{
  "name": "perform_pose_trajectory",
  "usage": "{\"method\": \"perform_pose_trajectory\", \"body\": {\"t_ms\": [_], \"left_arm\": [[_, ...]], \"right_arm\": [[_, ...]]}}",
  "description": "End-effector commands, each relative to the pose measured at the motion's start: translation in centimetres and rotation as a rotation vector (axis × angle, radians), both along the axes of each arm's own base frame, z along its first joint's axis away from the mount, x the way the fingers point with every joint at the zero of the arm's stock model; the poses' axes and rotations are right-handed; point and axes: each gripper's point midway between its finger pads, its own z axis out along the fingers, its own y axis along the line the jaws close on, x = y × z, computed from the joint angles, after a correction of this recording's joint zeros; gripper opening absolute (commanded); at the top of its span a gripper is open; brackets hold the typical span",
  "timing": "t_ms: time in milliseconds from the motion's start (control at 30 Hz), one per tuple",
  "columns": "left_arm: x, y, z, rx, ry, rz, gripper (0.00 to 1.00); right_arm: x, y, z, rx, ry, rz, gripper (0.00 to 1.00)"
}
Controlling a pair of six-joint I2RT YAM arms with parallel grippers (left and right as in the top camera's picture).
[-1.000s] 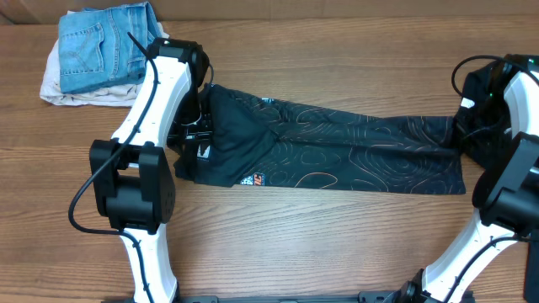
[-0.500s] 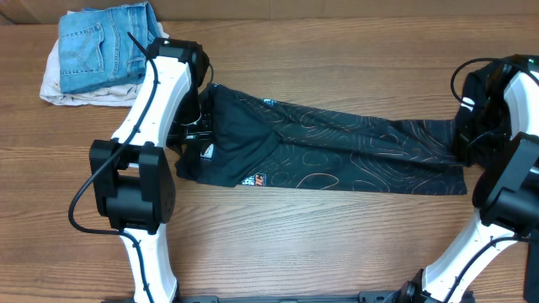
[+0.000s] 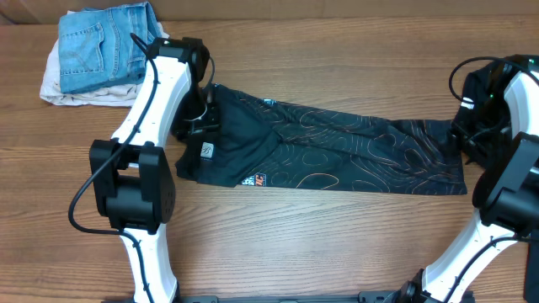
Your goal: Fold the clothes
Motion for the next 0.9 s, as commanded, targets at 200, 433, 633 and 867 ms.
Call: {"method": "perform_pose_trajectory", "body": {"t_ms": [200,433,633,867], "left_arm": [[1.1,-10.9,0.6,-0.361,-0.101,-0.166,0.49],[2.0,-12.7,-2.0,-0.272,-0.121,-0.117,0.17],[2.8,-12.3,-4.7,-0.222,-0.107,-0.080,0.04],[2.7,-10.6,-8.6,-0.134,-0.041,-0.042,0.04]], "right_arm": [[3.7,7.7,0.1,0.312,-0.173,0.234,0.58],[5.3,11.7,-0.1,0.302,-0.194,0.358,0.26],[6.2,13.8,-0.3,0.277,-0.208,0.420,0.18],[6.6,12.6,-0.7,0.187,-0.198,0.396,0.12]]}}
